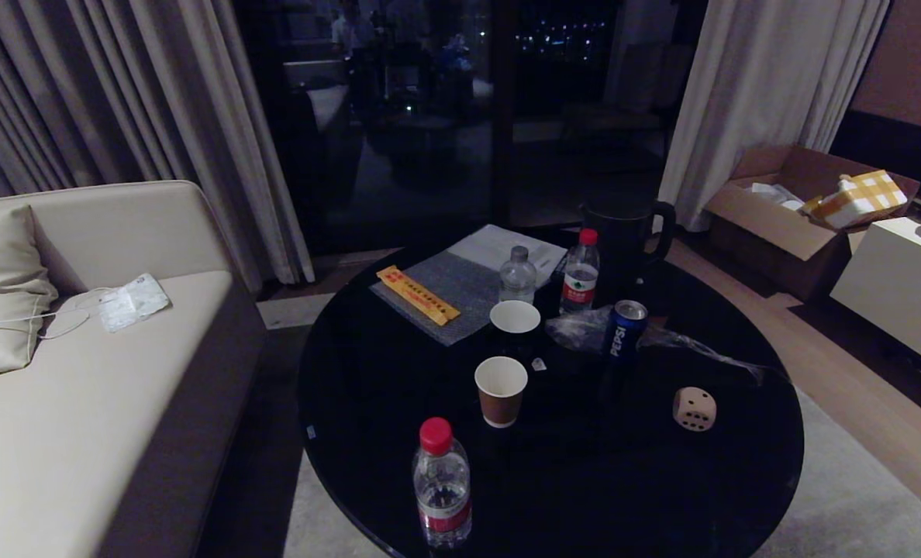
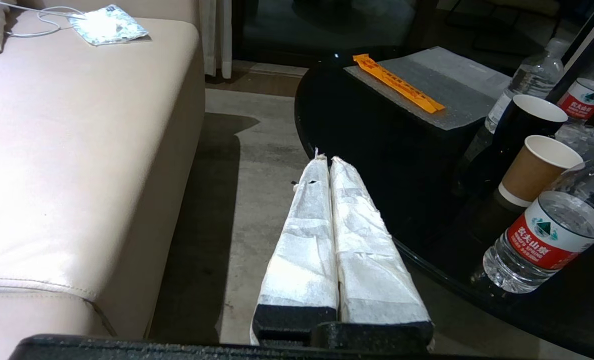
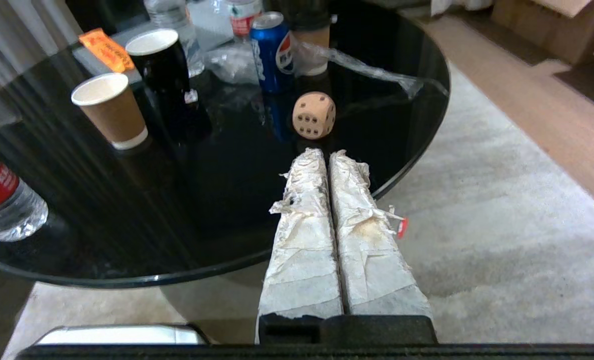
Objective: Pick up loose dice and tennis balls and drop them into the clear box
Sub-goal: Pick up toys out of the box
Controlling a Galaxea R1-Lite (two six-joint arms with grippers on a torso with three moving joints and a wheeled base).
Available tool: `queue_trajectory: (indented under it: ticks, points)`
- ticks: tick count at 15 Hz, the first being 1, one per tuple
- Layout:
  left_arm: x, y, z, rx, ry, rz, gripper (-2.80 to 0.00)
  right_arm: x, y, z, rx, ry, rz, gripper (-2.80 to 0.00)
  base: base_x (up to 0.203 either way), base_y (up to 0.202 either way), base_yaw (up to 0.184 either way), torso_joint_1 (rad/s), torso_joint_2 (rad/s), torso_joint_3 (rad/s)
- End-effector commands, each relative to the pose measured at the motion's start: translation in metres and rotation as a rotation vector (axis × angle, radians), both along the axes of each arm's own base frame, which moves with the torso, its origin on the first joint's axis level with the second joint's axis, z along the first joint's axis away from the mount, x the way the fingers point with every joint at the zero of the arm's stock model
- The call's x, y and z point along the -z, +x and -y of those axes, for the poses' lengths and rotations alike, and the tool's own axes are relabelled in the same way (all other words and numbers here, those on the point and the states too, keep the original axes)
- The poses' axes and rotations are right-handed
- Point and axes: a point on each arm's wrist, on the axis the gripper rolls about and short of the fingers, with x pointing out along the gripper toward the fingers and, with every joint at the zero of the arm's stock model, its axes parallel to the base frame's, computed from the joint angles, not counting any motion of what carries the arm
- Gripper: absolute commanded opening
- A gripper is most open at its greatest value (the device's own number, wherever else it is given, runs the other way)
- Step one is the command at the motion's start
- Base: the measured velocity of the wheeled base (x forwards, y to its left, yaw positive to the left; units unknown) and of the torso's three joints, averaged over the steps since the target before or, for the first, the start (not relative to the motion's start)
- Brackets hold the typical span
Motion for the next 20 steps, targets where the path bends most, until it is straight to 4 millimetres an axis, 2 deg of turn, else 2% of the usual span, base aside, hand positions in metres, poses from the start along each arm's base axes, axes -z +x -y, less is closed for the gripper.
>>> queue_trajectory:
  ticks: [1, 20]
  points:
    - [0.0003, 0.0002, 0.0, -0.001, -0.001, -0.002, -2.8, 0.0, 0.0001, 0.0, 0.0, 0.0, -0.002, -2.8, 0.0, 0.0, 0.0, 0.0, 0.0, 0.0]
    - [0.0004, 0.0001, 0.0, -0.001, -0.001, -0.001, -2.8, 0.0003, 0.0002, -0.0001, -0.004, -0.021, -0.003, -2.8, 0.0, 0.0, 0.0, 0.002, 0.0, -0.177]
